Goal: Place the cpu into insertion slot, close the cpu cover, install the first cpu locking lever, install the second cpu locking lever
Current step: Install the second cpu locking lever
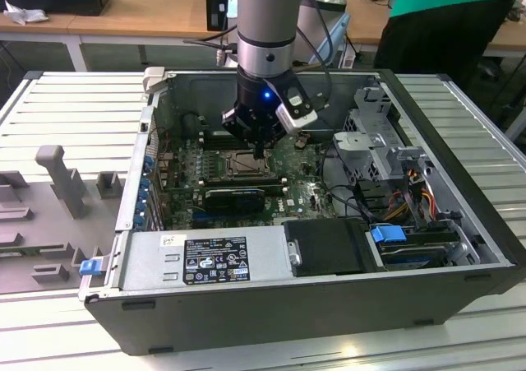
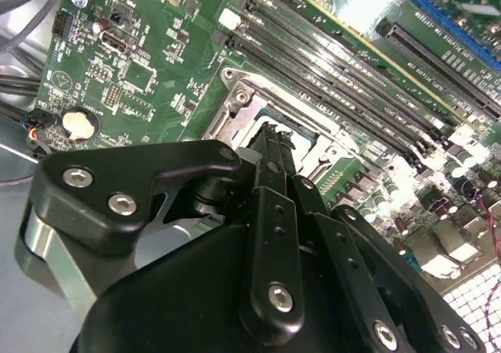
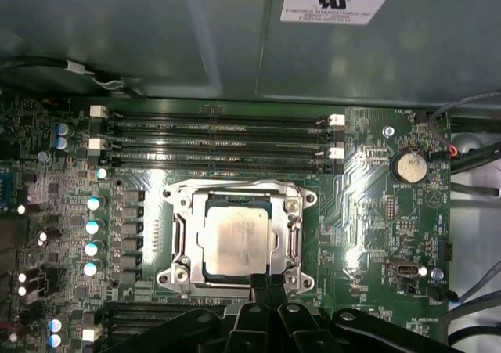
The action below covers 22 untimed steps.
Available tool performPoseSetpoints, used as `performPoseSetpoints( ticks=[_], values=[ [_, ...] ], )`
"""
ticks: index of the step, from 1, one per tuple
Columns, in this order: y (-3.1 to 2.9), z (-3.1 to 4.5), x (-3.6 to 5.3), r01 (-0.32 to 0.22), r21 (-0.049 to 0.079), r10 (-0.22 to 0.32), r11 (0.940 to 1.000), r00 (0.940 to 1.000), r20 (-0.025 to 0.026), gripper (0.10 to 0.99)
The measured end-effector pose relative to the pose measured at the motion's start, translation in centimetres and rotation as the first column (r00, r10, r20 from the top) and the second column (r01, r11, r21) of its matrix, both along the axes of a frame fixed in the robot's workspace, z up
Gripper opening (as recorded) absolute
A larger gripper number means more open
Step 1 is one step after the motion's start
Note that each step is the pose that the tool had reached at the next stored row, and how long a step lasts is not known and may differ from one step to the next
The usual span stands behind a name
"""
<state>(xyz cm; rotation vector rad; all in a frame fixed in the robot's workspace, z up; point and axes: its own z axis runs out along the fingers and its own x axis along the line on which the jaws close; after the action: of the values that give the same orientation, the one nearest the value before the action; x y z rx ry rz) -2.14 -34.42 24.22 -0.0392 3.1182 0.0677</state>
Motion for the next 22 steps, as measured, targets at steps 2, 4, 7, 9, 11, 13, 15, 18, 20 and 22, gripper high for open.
performPoseSetpoints(
  ticks=[2,4,7,9,11,13,15,18,20,22],
  values=[
    [-0.37,0.0,0.0,0.0,0.0,0.0,1.0,1.0,0.0,0.106],
    [-0.64,-0.01,0.0,0.0,0.0,0.0,1.0,1.0,0.0,0.106],
    [-1.51,-0.07,-0.04,0.0,0.0,0.0,1.0,1.0,0.0,0.106],
    [-1.92,-0.15,-0.31,0.0,0.016,0.0,0.9999,1.0,0.0,0.106],
    [-2.11,-0.31,-1.11,0.0,0.026,0.0,0.9997,1.0,-0.0002,0.106],
    [-2.11,-0.44,-2.31,0.0,0.028,0.0,0.9996,1.0,0.0,0.106],
    [-2.11,-0.79,-2.56,0.0,0.028,0.0,0.9996,1.0,-0.0001,0.106],
    [-2.11,-1.57,-2.57,-0.002,0.028,0.002,0.9996,1.0,-0.0002,0.106],
    [-2.29,-2.14,-2.97,-0.005,0.032,0.005,0.9995,1.0,-0.0003,0.106],
    [-2.63,-2.15,-3.28,-0.007,0.035,0.007,0.9994,1.0,-0.0002,0.106]
  ],
)
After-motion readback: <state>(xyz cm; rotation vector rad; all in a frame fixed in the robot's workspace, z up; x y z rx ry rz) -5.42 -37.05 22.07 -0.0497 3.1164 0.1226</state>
